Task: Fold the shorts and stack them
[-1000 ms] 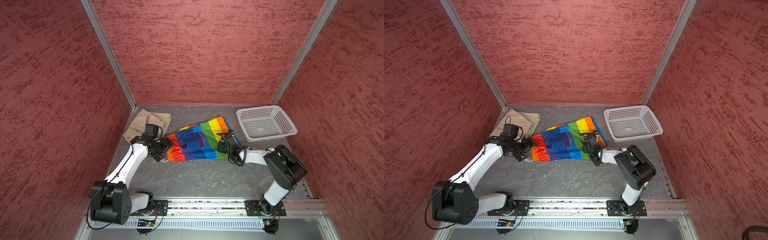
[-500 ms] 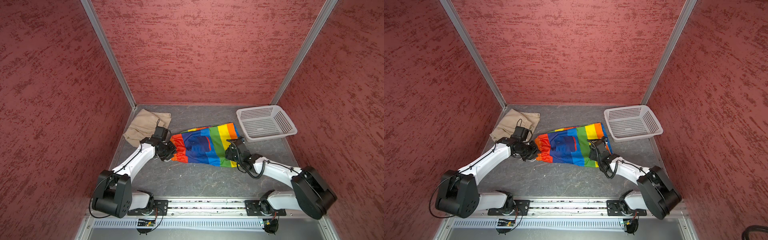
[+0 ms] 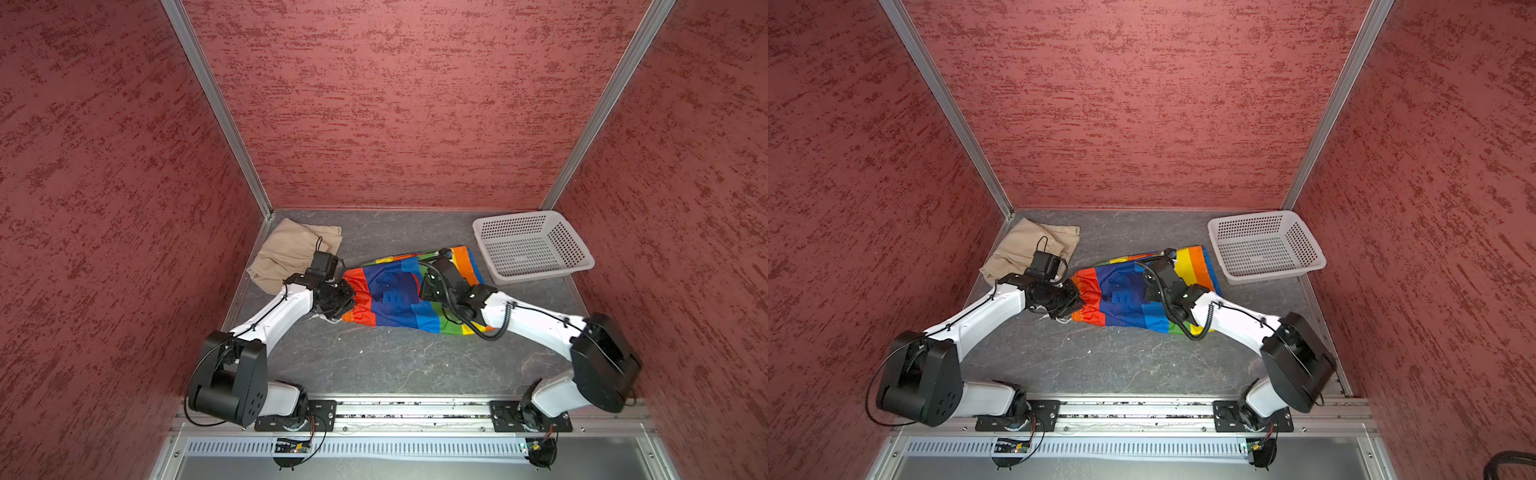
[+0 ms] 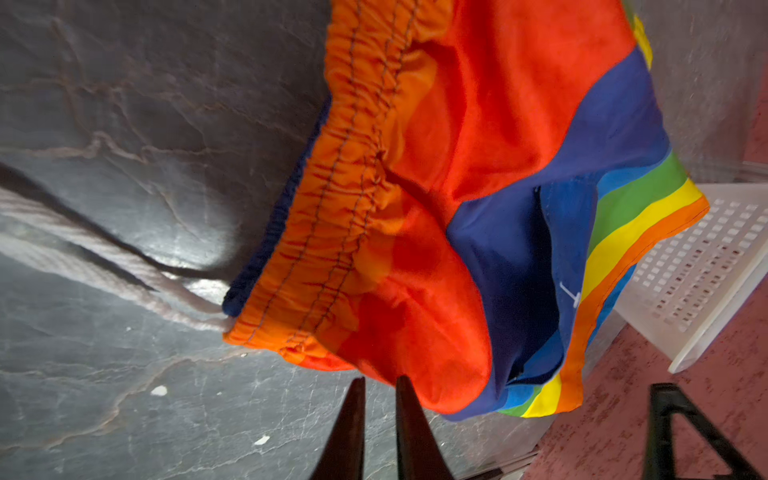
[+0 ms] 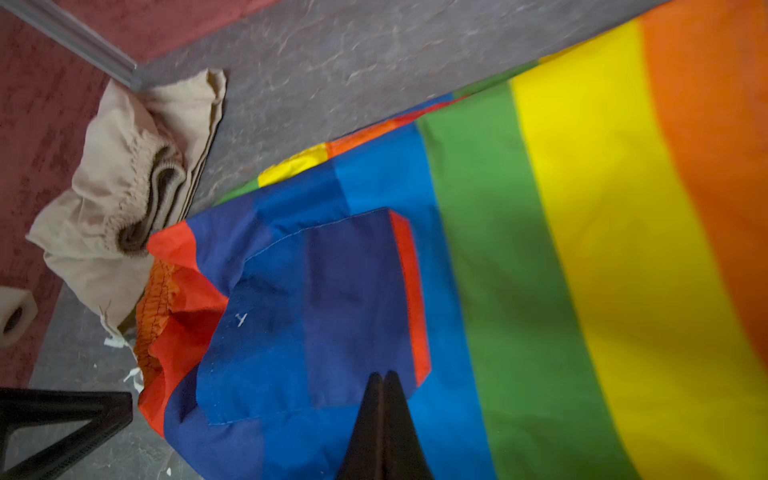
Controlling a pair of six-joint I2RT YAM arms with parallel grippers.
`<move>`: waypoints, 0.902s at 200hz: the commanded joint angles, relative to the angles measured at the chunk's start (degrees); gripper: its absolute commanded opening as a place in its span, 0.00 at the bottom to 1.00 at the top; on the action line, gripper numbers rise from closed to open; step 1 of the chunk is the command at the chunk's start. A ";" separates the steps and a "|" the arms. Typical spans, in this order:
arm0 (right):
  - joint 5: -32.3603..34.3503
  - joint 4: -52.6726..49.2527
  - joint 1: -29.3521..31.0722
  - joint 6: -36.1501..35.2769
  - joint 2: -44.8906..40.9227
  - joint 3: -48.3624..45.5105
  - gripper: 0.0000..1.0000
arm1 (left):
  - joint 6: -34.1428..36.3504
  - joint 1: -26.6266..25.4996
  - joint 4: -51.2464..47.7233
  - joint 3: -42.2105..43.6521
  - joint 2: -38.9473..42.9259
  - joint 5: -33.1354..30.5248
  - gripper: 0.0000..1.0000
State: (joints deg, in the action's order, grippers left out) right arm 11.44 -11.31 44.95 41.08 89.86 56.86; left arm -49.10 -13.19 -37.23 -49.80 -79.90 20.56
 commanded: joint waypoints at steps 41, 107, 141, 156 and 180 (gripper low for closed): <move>-10.35 6.94 2.89 -1.79 15.16 6.77 0.03 | 1.15 2.03 5.69 -1.94 -8.21 2.51 0.05; -9.83 8.59 -4.77 7.24 22.33 2.69 0.03 | 3.63 3.02 9.34 0.81 -19.59 2.40 0.07; -7.44 6.97 -8.27 6.25 21.08 0.33 0.06 | 4.70 3.73 10.57 4.31 -21.69 1.60 0.06; -7.79 5.90 -8.47 5.27 21.14 1.29 0.07 | 5.30 4.45 10.55 4.41 -23.48 3.12 0.06; -7.59 4.58 -8.47 2.60 19.82 3.30 0.07 | 6.82 4.21 8.38 2.94 -23.23 2.97 0.06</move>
State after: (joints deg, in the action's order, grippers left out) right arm 0.45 -0.05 37.10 45.17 110.10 60.10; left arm -44.71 -8.95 -23.55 -49.39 -99.04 30.83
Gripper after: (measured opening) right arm 0.071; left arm 0.063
